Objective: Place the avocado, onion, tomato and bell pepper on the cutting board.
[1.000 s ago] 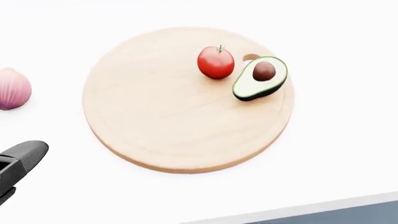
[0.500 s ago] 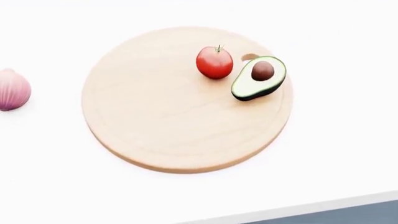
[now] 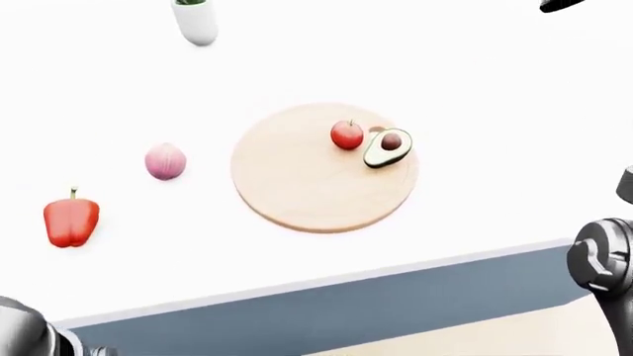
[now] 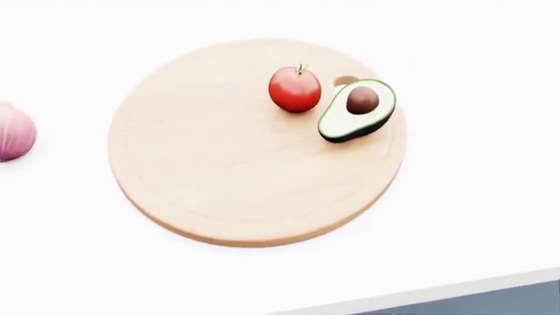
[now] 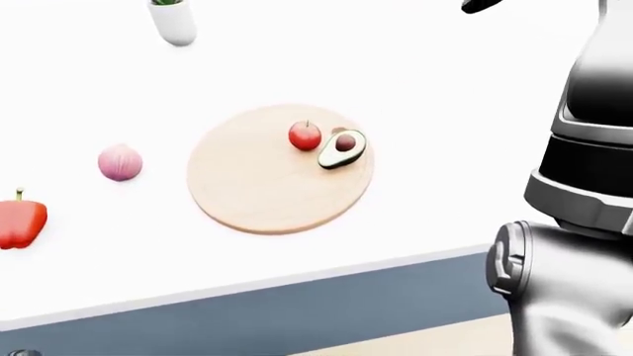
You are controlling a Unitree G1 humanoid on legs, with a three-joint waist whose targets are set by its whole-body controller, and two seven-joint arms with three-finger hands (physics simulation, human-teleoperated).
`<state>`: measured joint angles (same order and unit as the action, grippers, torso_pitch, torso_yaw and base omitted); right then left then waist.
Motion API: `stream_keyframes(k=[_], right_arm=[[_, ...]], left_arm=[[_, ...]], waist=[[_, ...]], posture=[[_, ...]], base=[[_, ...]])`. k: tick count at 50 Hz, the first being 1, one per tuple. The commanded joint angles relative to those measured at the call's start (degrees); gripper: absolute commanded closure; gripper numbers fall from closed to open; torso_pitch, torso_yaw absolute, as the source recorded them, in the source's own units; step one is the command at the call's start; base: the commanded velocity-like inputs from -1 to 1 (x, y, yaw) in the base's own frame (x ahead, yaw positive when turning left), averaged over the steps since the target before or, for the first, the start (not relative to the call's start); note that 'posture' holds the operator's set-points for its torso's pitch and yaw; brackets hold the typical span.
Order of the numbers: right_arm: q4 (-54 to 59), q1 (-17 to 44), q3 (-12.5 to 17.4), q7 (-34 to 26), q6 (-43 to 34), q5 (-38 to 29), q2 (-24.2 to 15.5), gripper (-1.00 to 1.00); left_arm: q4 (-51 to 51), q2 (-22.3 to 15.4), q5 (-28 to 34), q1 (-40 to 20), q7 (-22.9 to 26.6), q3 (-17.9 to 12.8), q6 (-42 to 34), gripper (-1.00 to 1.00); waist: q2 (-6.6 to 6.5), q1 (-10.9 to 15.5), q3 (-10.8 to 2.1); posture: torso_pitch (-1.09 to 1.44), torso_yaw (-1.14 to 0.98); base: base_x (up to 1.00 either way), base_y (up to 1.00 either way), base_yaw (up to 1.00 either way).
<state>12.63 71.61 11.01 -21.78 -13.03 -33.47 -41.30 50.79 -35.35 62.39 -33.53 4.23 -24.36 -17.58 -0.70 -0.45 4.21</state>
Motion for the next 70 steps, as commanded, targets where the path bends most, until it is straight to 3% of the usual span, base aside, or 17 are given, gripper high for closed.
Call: stream_keyframes(k=[1,9,15,23,32,41,46,50,56,57,60,64,70], right_arm=[[-1.31,1.86,0.40,0.68,0.75,-0.17,-0.55,-1.00],[-0.94,1.25,0.55,0.75,0.80,-0.33,-0.24,-1.00],[-1.15,0.20,0.59,0.77,0.53,-0.53,0.03,-1.00],[-0.86,-0.04,0.62,0.62,0.71,-0.62,0.14,-1.00],[-0.30,-0.35,0.45,0.93,1.08,-0.86,0.47,-1.00],[0.08,-0.26,0.39,0.81,1.01,-1.07,0.56,-1.00],[0.59,-0.26,0.43,1.06,1.21,-1.07,0.58,-1.00],[0.52,-0.36,0.45,1.00,1.15,-1.19,0.43,-1.00],[0.49,-0.66,0.38,0.99,1.15,-1.28,0.66,-1.00],[0.45,-0.66,0.42,0.99,1.13,-1.27,0.65,-1.00],[0.25,-1.16,0.49,1.04,1.13,-1.24,0.80,-1.00],[0.23,-1.33,0.43,1.18,1.16,-1.31,0.98,-1.00],[0.24,-1.47,0.42,1.18,1.16,-1.34,1.10,-1.00]], left_arm=[[-1.63,-2.24,-1.16,-1.60,-0.98,-0.89,-0.32,-1.00],[-8.62,-7.71,-5.60,-4.13,-4.14,-2.86,-2.08,-1.00],[-19.25,-10.68,-7.34,0.90,-12.16,-6.23,-0.30,-1.00],[-28.08,-13.47,-11.51,6.38,-18.21,-11.45,-0.13,-1.00],[-36.00,-16.41,-16.82,9.52,-21.06,-15.66,0.72,-1.00],[-47.01,-18.58,-20.34,10.22,-25.35,-14.39,2.59,-1.00],[-50.27,-17.53,-26.94,10.27,-25.15,-14.02,5.17,-1.00],[-49.56,-16.59,-39.04,8.91,-18.32,-16.46,1.24,-1.00],[-49.01,-17.14,-46.90,9.85,-13.01,-15.86,-4.38,-1.00],[-49.39,-17.15,-46.45,10.85,-11.87,-14.68,-4.92,-1.00],[-48.94,-16.47,-48.29,10.95,-9.33,-15.24,-8.29,-1.00],[-49.46,-16.16,-48.96,11.75,-2.88,-13.27,-12.96,-1.00],[-49.31,-14.91,-47.78,13.16,3.58,-13.02,-16.03,-1.00]], waist=[[0.07,0.01,-1.34],[-0.20,-0.07,-1.21],[-0.72,-0.16,-1.39],[-1.13,-0.50,-1.44],[-1.47,-0.56,-1.59],[-1.91,-0.49,-1.79],[-1.98,-0.52,-1.91],[-2.11,-0.49,-2.09],[-2.17,-0.66,-1.90],[-2.18,-0.65,-1.91],[-2.24,-0.53,-1.93],[-2.28,-0.57,-1.97],[-2.11,-0.57,-2.03]], posture=[[0.00,0.00],[0.00,0.00],[0.00,0.00],[0.00,0.00],[0.00,0.00],[0.00,0.00],[0.00,0.00],[0.00,0.00],[0.00,0.00],[0.00,0.00],[0.00,0.00],[0.00,0.00],[0.00,0.00]], base=[[0.00,0.00,0.00],[0.00,0.00,0.00],[0.00,0.00,0.00],[0.00,0.00,0.00],[0.00,0.00,0.00],[0.00,0.00,0.00],[0.00,0.00,0.00],[0.00,0.00,0.00],[0.00,0.00,0.00],[0.00,0.00,0.00],[0.00,0.00,0.00],[0.00,0.00,0.00],[0.00,0.00,0.00]])
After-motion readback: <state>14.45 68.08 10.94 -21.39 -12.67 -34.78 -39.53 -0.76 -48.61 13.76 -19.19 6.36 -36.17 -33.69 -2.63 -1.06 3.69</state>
